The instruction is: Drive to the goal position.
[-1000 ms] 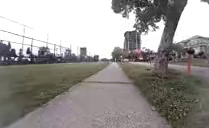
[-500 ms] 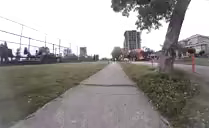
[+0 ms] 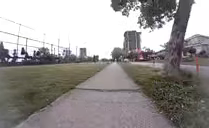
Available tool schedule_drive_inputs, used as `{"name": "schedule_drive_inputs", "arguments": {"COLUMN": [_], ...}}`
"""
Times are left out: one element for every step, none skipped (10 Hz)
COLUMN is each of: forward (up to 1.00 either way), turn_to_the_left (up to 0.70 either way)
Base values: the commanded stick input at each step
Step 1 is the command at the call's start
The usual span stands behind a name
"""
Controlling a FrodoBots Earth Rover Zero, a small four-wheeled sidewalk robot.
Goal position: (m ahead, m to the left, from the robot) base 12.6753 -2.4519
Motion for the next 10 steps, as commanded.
{"name": "schedule_drive_inputs", "arguments": {"forward": [0.7,0.7,0.7,0.7,0.7,0.7,0.7,0.7,0.7,0.7], "turn_to_the_left": [0.0,0.0,0.0,-0.05,-0.16,-0.27,-0.31,-0.19,-0.07,0.0]}}
